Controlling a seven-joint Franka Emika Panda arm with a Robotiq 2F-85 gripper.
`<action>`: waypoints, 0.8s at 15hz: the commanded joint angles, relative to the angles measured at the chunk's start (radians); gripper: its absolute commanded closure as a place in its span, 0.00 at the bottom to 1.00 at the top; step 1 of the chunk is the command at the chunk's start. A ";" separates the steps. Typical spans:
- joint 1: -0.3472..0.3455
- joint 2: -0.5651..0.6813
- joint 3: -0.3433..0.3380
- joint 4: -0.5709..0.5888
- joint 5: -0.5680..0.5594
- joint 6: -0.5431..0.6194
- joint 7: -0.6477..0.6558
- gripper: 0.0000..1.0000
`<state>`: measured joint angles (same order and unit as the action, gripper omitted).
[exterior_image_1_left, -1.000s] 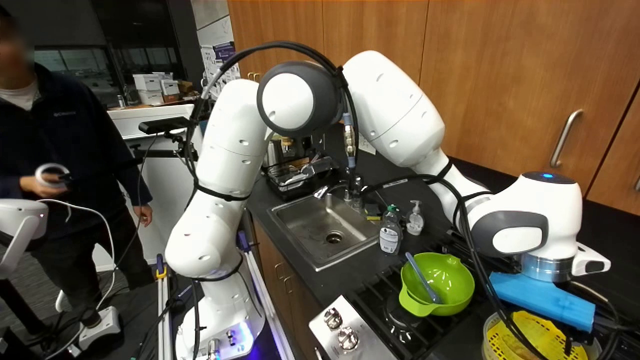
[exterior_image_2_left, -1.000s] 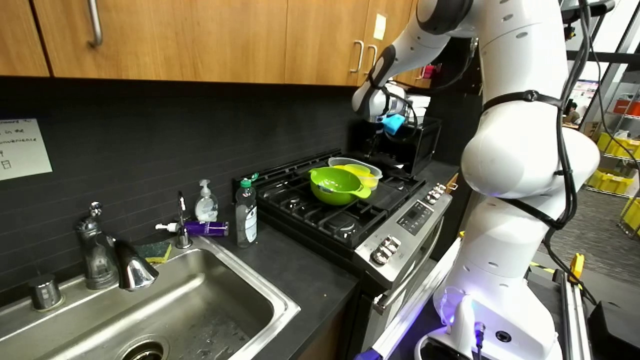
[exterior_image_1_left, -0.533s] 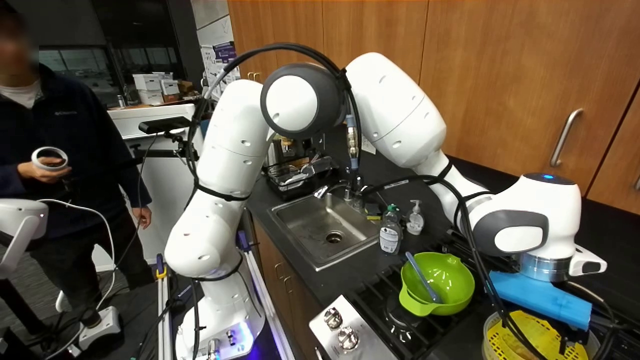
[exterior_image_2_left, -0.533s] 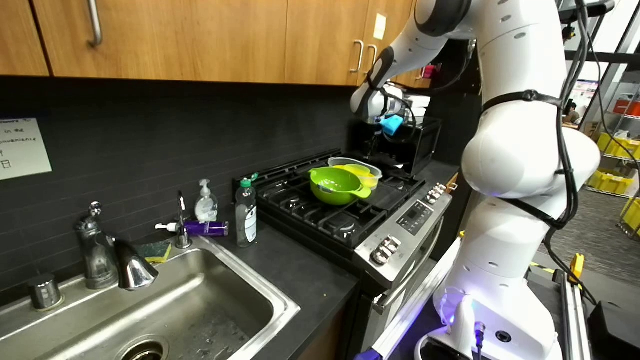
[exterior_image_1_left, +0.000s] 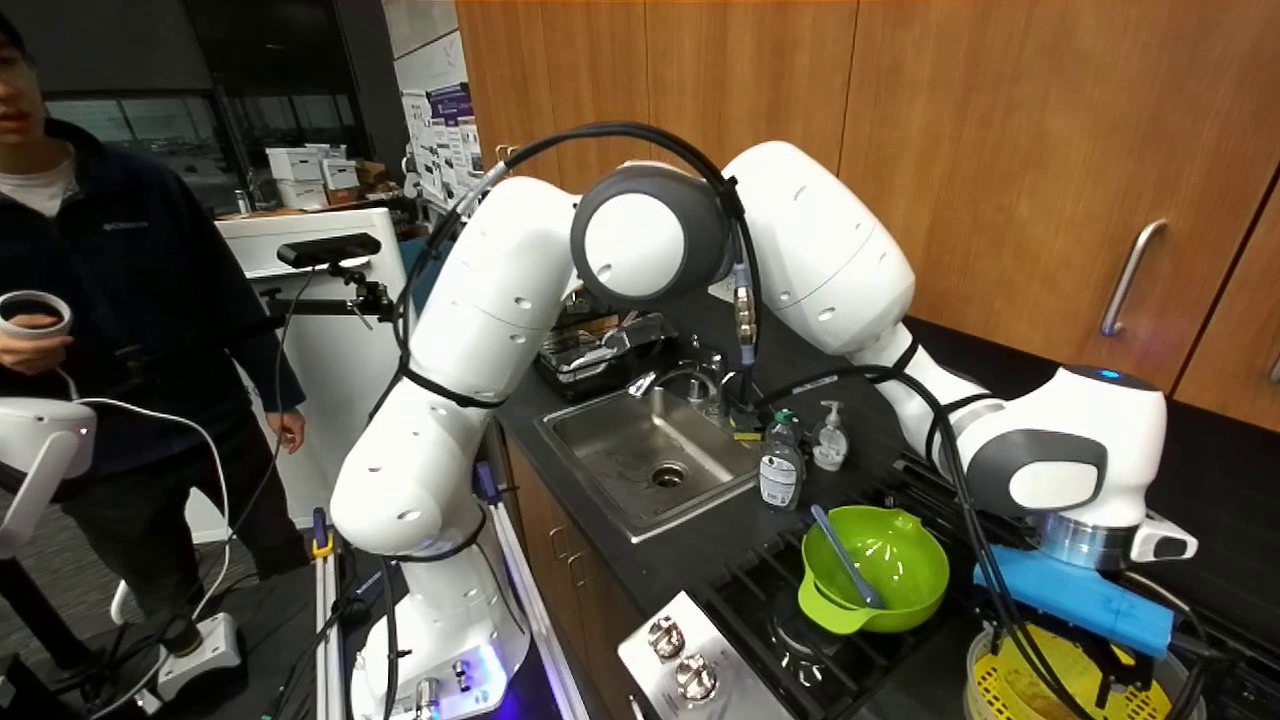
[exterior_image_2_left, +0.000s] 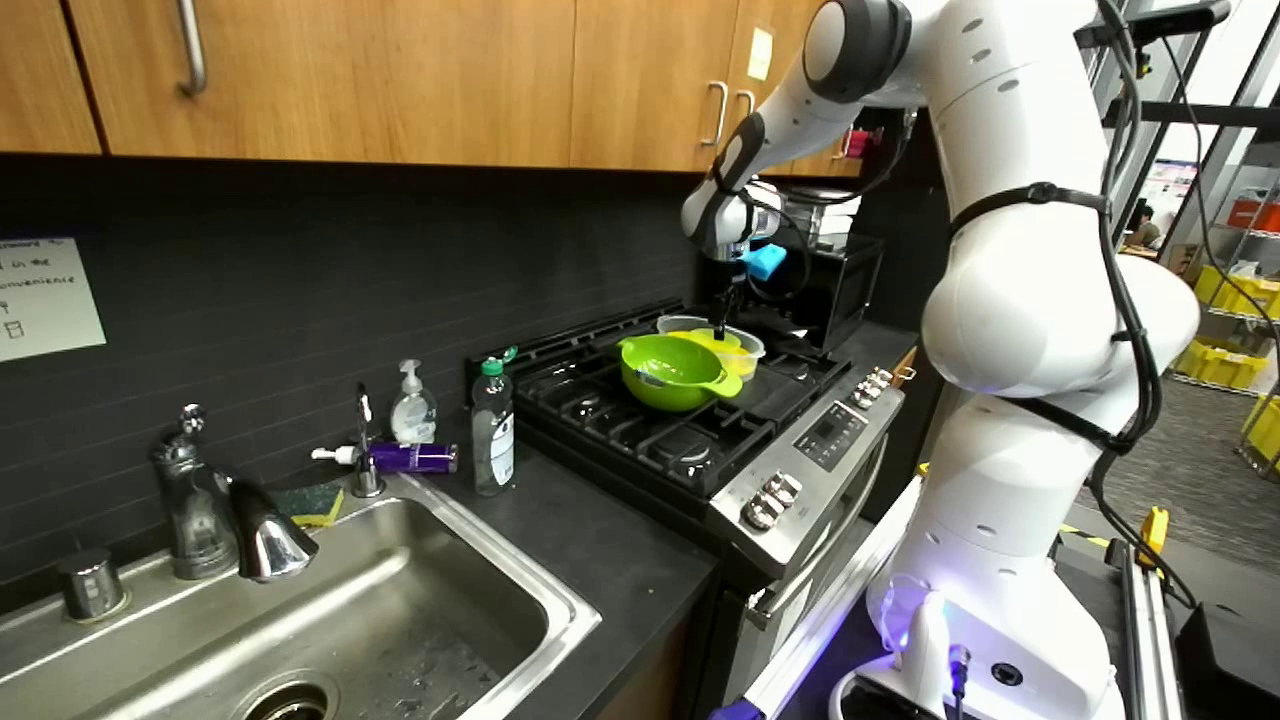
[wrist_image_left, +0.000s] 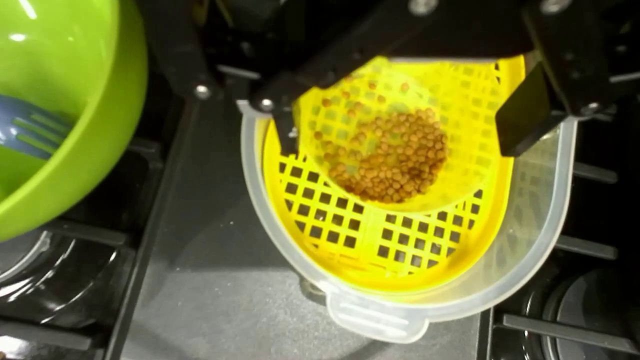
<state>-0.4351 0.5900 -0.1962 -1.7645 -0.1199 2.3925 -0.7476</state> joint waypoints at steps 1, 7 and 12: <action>-0.049 0.046 -0.007 0.051 0.029 -0.010 0.044 0.00; -0.098 0.079 0.008 0.094 0.039 0.010 0.046 0.00; -0.095 0.088 0.022 0.129 0.037 0.022 0.042 0.00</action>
<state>-0.5297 0.6644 -0.1870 -1.6699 -0.0900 2.4025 -0.7080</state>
